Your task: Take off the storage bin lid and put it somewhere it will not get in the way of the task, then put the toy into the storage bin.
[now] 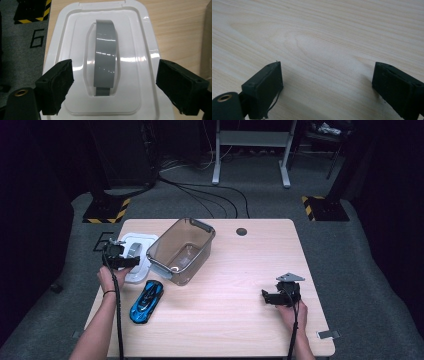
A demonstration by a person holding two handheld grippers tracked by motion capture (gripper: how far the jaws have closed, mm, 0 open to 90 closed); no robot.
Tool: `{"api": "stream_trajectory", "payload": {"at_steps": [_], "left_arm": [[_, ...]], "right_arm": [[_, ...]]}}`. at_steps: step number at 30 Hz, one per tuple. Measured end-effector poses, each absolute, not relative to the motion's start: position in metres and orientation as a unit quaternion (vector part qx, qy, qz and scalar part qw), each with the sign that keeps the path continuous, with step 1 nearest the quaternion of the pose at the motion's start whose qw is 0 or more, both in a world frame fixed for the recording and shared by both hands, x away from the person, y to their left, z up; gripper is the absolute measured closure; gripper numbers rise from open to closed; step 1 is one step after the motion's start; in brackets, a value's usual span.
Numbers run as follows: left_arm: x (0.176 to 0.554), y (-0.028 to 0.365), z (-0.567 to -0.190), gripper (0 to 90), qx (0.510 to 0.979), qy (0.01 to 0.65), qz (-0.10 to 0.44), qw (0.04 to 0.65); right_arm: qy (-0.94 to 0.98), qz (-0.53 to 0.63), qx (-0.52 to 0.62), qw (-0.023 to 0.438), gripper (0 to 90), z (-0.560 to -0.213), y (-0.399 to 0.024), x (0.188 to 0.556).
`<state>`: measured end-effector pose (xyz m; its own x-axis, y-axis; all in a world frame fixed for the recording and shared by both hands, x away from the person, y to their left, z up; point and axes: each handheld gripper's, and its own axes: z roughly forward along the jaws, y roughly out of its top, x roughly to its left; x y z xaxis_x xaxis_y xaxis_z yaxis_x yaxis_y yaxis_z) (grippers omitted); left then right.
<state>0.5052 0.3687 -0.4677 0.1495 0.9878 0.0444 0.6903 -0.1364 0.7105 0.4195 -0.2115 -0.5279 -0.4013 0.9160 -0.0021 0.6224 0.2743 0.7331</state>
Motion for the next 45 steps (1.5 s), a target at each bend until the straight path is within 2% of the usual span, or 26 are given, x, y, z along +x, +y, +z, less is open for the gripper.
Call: {"api": "stream_trajectory", "payload": {"at_steps": [3,8,45], "left_arm": [[0.501,0.367,-0.464,8.5,0.707,0.591,0.261,0.286],[0.493,0.361,-0.460,6.2,0.715,0.579,0.264,0.288],[0.422,0.344,-0.468,0.3,0.726,0.547,0.249,0.335]], "right_arm": [[0.767,0.334,0.501,0.220,8.9,-0.528,-0.212,0.419],[0.767,0.334,0.501,0.220,8.9,-0.528,-0.211,0.419],[0.769,0.333,0.499,0.220,9.3,-0.528,-0.212,0.419]]}}
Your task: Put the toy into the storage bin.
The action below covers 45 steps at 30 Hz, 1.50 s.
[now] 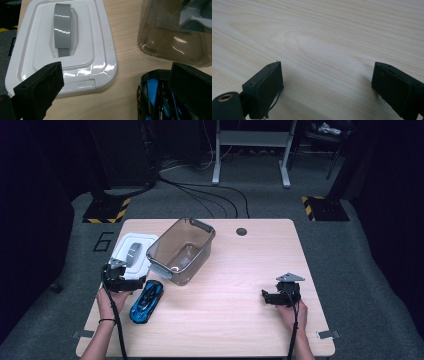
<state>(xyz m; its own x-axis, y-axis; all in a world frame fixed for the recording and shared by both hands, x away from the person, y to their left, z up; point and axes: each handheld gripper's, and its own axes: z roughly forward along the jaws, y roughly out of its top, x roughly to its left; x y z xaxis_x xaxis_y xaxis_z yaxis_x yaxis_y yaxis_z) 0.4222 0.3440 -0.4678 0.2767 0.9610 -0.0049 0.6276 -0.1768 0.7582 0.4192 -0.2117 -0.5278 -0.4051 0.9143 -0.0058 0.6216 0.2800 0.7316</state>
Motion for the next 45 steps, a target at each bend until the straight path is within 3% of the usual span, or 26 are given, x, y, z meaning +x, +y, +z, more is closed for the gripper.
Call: {"api": "stream_trajectory", "payload": {"at_steps": [21,41,45], "left_arm": [[0.407,0.309,-0.486,0.0,0.753,0.528,0.233,0.316],[0.418,0.286,-0.498,0.0,0.772,0.524,0.217,0.285],[0.418,0.285,-0.499,7.1,0.775,0.520,0.214,0.290]], "right_arm": [[0.770,0.333,0.498,0.220,9.6,-0.528,-0.212,0.419],[0.770,0.334,0.498,0.219,9.8,-0.528,-0.212,0.419],[0.770,0.334,0.498,0.220,9.8,-0.528,-0.212,0.419]]}}
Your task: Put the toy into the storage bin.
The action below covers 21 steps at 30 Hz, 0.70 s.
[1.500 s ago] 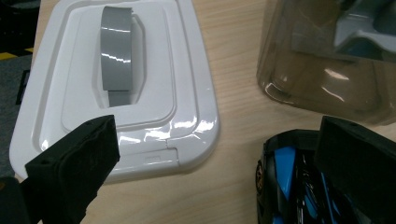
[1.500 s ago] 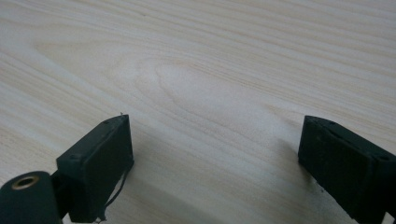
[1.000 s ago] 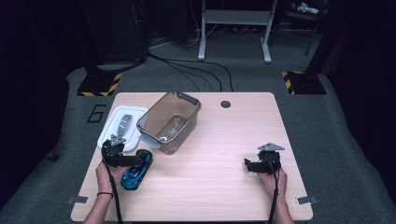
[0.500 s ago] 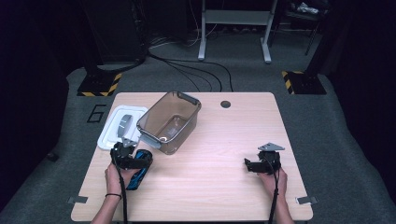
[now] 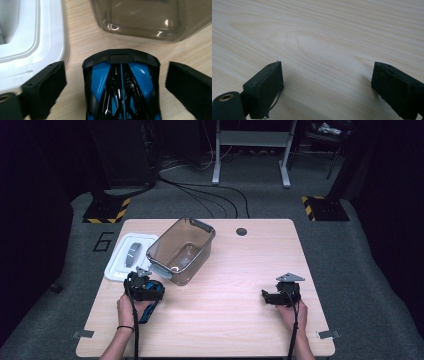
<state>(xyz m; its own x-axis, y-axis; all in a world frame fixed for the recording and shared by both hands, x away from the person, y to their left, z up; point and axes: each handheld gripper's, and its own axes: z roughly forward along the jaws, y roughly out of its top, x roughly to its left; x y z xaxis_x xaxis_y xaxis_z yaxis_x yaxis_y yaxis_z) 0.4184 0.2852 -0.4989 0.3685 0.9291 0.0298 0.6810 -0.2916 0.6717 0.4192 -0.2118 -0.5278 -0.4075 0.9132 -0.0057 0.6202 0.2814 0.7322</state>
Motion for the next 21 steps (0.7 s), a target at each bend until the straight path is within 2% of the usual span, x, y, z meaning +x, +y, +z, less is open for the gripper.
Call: {"api": "stream_trajectory", "payload": {"at_steps": [3,7,12,21], "left_arm": [[0.4183,0.2843,-0.4990,16.7,0.776,0.518,0.212,0.292],[0.4199,0.2830,-0.5007,17.3,0.776,0.522,0.207,0.287],[0.4208,0.2828,-0.5025,23.3,0.775,0.527,0.198,0.287],[0.4191,0.2813,-0.5022,24.8,0.773,0.527,0.205,0.286]], "right_arm": [[0.769,0.334,0.498,0.219,9.9,-0.5278,-0.2116,0.4192],[0.770,0.334,0.498,0.219,9.9,-0.5277,-0.2117,0.4192],[0.770,0.334,0.498,0.219,9.9,-0.5278,-0.2116,0.4192],[0.769,0.334,0.499,0.219,10.0,-0.5278,-0.2115,0.4191]]}}
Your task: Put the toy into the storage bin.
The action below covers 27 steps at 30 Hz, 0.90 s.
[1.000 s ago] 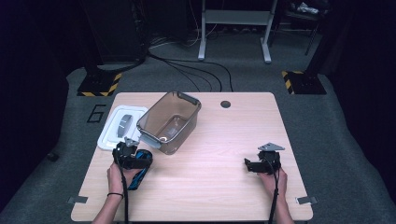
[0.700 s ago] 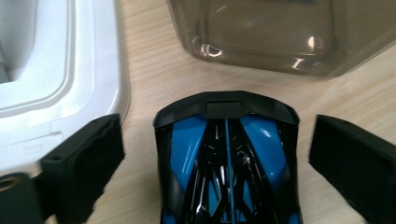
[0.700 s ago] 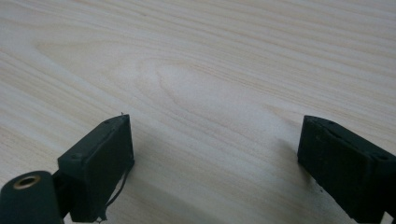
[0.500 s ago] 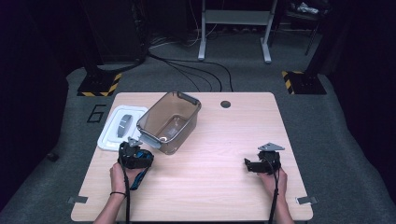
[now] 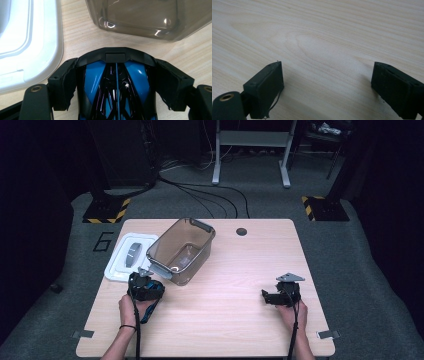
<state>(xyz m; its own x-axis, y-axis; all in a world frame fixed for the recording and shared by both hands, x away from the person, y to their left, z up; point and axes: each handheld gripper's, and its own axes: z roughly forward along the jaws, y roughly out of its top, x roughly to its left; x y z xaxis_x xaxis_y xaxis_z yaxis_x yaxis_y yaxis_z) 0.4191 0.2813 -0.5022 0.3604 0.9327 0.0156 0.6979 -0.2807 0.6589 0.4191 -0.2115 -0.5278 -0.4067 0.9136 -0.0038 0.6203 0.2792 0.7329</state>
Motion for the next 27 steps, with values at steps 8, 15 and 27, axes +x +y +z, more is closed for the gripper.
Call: {"api": "stream_trajectory", "payload": {"at_steps": [8,15,27], "left_arm": [[0.413,0.284,-0.497,25.0,0.763,0.526,0.219,0.306],[0.408,0.290,-0.490,25.0,0.752,0.530,0.229,0.319],[0.395,0.305,-0.465,25.1,0.720,0.533,0.272,0.352]], "right_arm": [[0.770,0.334,0.498,0.219,10.0,-0.528,-0.212,0.419],[0.770,0.334,0.498,0.220,10.3,-0.528,-0.212,0.419],[0.770,0.334,0.497,0.220,10.3,-0.528,-0.212,0.419]]}}
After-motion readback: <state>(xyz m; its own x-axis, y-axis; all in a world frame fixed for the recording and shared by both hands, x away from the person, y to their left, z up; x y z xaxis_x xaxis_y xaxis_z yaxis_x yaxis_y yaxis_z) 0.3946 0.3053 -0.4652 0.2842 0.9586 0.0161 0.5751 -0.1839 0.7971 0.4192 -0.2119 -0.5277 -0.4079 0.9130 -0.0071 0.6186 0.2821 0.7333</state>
